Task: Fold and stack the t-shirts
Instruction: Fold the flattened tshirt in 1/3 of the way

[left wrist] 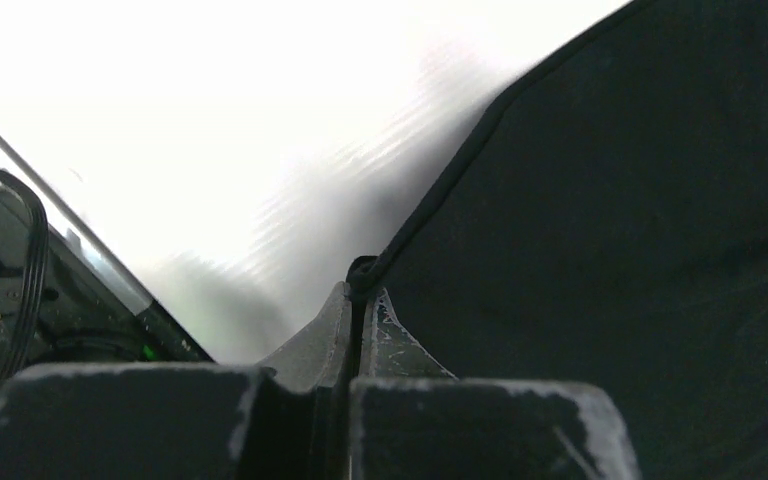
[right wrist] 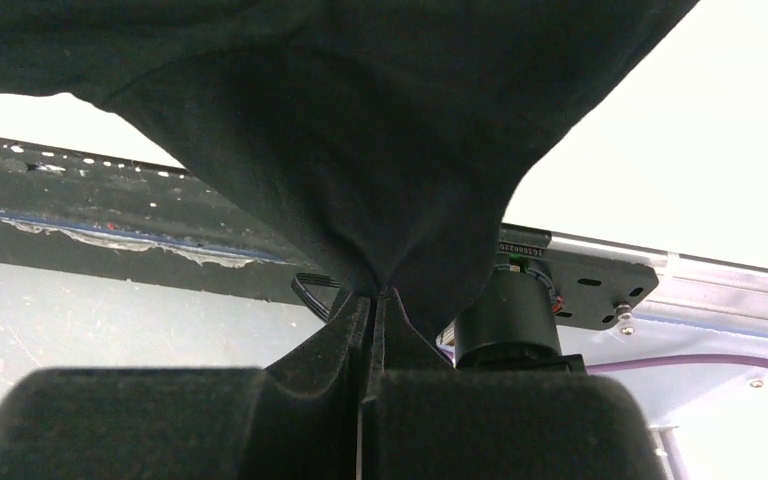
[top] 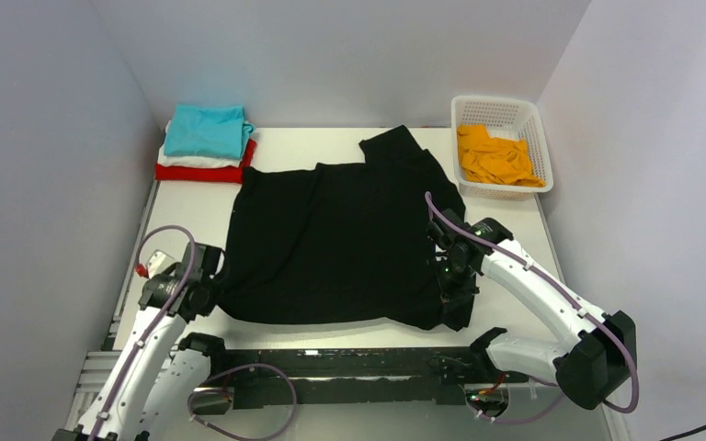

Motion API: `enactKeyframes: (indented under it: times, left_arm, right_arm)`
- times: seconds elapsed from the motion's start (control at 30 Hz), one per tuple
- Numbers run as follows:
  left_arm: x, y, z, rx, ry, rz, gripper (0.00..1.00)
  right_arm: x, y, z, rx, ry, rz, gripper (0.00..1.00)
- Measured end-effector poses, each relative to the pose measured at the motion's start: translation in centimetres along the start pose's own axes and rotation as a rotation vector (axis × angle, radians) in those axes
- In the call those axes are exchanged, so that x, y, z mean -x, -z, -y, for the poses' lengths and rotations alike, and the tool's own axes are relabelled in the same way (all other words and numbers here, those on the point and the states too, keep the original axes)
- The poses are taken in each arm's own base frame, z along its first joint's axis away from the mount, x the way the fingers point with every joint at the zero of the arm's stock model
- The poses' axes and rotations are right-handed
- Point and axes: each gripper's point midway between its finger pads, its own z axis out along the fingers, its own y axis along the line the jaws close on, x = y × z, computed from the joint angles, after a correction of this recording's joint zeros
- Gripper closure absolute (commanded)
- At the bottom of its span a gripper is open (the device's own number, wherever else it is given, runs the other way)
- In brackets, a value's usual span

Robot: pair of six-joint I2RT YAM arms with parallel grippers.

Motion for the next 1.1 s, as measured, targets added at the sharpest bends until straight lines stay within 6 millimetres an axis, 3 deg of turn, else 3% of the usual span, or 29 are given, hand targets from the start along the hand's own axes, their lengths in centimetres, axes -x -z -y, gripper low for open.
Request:
enactKeyframes:
  times: [0.13, 0.33, 0.43, 0.67, 0.9, 1.1]
  left_arm:
    - [1.3, -0.6, 1.2, 0.014, -0.022, 0.057, 1.0]
    - [1.4, -2.2, 2.2, 0.064, -0.081, 0.051, 1.0]
    - [1.3, -2.5, 3.4, 0.035, -0.103, 0.037, 1.0]
    - [1.8, -3.4, 6.5, -0.011, -0.114, 0.02, 1.0]
    - [3.0, -5.6, 8.5, 0.012, -0.068, -0.005, 1.0]
    - [3.6, -7.2, 10.5, 0.039, -0.074, -0.027, 1.0]
  right_arm:
    - [0.1, -0.1, 0.1, -0.002, 0.001, -0.007, 1.0]
    - [0.4, -0.2, 0.1, 0.012, -0.008, -0.016, 1.0]
    - [1.5, 0.0, -0.5, 0.032, -0.008, 0.0, 1.0]
    - [7.9, 1.5, -1.2, 0.024, -0.033, 0.17, 1.0]
    - [14.0, 0.7, 1.2, -0.105, -0.119, 0.258, 1.0]
    - [18.6, 0.0, 1.9, -0.147, -0.141, 0.322, 0.99]
